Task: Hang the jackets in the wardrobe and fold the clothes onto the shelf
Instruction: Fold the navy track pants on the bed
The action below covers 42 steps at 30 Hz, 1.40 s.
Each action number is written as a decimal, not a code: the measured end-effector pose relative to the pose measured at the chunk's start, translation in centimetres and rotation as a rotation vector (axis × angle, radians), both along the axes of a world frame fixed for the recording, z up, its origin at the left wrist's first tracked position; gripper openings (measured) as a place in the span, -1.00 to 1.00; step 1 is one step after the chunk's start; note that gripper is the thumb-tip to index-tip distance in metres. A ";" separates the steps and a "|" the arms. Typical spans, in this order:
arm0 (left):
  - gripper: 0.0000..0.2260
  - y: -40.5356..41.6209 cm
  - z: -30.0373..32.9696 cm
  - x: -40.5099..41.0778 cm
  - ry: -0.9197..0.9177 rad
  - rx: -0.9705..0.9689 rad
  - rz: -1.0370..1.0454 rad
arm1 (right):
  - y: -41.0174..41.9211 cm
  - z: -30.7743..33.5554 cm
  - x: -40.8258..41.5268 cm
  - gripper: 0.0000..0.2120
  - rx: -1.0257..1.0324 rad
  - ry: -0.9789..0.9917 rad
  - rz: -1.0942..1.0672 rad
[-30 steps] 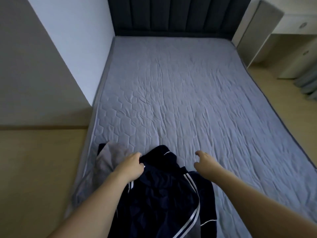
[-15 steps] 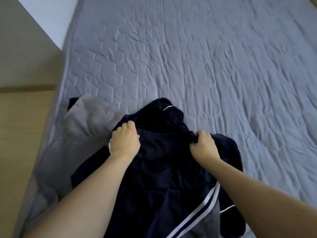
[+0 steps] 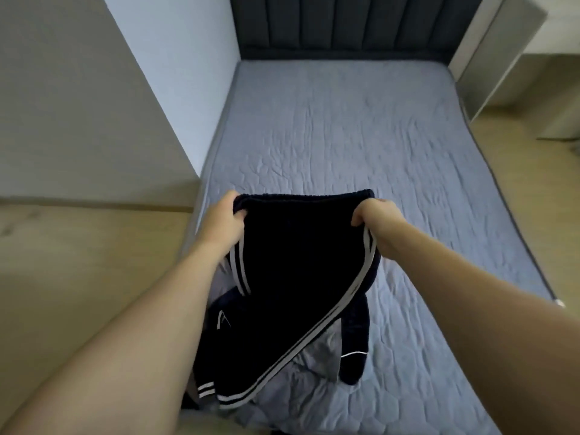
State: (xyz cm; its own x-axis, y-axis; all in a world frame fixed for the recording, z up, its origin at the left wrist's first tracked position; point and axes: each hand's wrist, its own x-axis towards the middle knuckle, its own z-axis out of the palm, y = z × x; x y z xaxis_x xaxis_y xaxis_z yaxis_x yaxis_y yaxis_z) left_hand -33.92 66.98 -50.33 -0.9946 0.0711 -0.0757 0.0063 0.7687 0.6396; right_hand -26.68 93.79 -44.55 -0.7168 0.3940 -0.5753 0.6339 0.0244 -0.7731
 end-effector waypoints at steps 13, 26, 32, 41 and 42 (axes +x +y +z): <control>-0.78 13.7 36.5 13.1 0.353 0.540 0.137 | 14.8 29.0 10.4 -0.72 -0.019 0.623 0.090; -0.73 26.0 50.4 19.4 0.121 0.711 -0.220 | 31.6 43.7 15.1 -0.79 -0.034 0.851 0.279; -0.75 33.7 48.0 21.6 0.091 0.605 -0.031 | 41.2 41.9 17.1 -0.77 -0.023 0.552 0.554; -0.82 44.2 43.5 25.1 0.334 0.576 0.504 | 48.4 37.2 17.8 -0.86 -0.245 0.378 0.823; -0.85 44.7 42.8 25.1 0.347 0.532 0.575 | 49.1 36.3 17.8 -0.83 -0.272 0.366 0.851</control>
